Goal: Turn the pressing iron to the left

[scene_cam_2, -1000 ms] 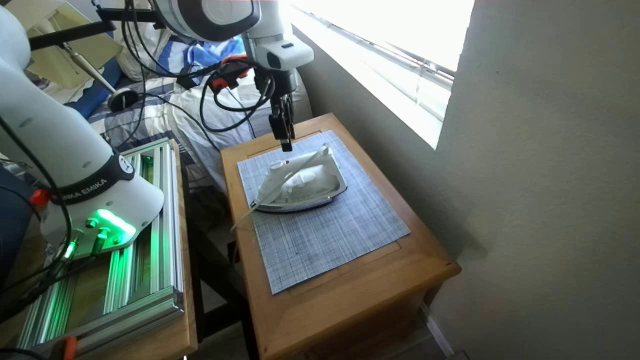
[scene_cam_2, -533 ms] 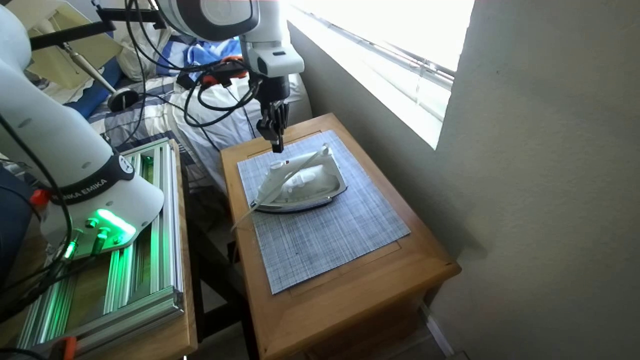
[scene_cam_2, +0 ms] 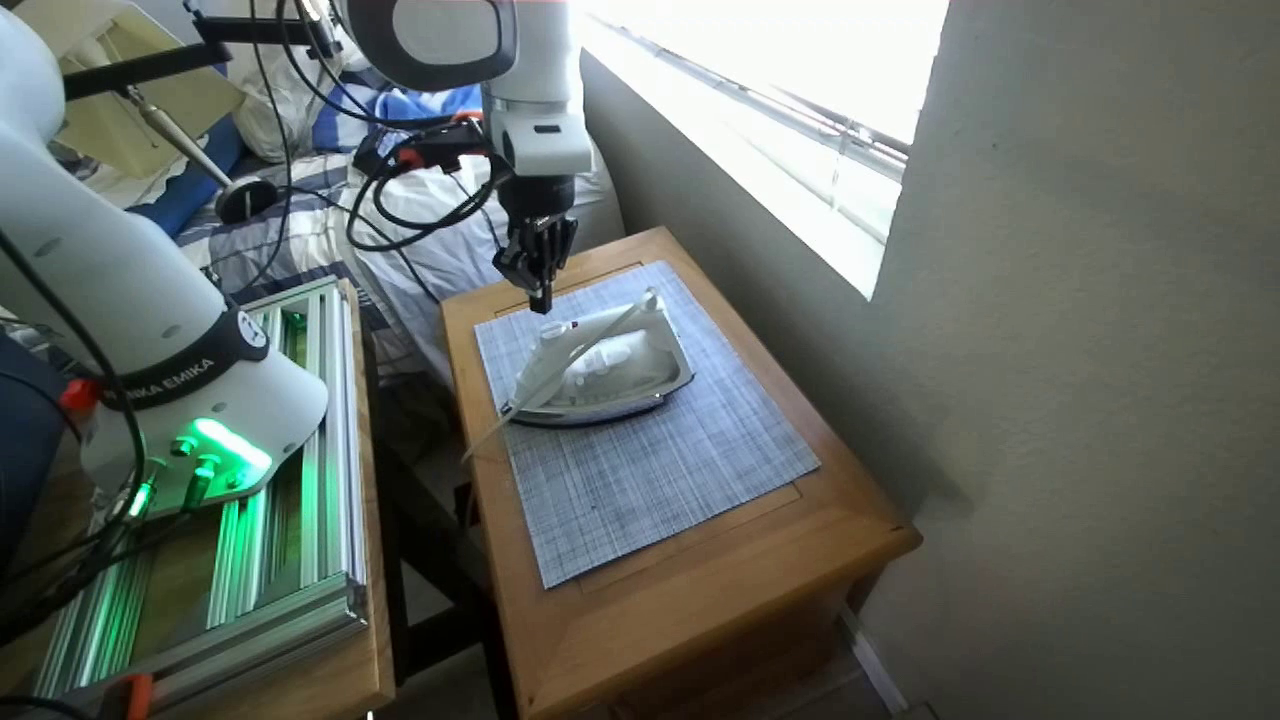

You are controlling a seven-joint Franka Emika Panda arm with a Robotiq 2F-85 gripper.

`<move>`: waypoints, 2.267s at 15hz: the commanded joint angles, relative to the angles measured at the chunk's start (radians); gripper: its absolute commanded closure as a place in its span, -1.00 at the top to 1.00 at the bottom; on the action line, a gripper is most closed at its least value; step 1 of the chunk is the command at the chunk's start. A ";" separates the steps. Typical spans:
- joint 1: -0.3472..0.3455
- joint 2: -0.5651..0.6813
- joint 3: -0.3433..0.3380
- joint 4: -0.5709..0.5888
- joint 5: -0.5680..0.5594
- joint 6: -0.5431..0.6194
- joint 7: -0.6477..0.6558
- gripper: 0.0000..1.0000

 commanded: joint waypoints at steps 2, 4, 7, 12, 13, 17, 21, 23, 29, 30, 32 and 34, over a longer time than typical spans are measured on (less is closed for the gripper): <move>-0.017 0.025 0.024 0.001 0.074 0.014 0.003 -1.00; -0.019 0.034 0.023 0.001 0.092 0.019 0.001 -1.00; -0.021 0.051 0.017 0.001 0.095 0.047 -0.001 -1.00; -0.023 0.089 0.009 0.001 0.087 0.137 -0.005 -1.00; -0.023 0.096 0.008 0.001 0.090 0.149 -0.007 -1.00; -0.022 0.107 0.005 0.001 0.096 0.158 -0.005 -1.00; -0.024 0.123 -0.001 0.001 0.086 0.183 -0.004 -1.00; -0.025 0.144 -0.002 0.000 0.090 0.211 -0.010 -1.00; -0.029 0.198 0.000 -0.002 0.121 0.283 -0.037 -1.00; -0.029 0.200 -0.001 -0.002 0.125 0.289 -0.038 -1.00; -0.030 0.201 -0.001 -0.003 0.135 0.296 -0.042 -1.00; -0.029 0.202 0.000 -0.003 0.143 0.301 -0.043 -1.00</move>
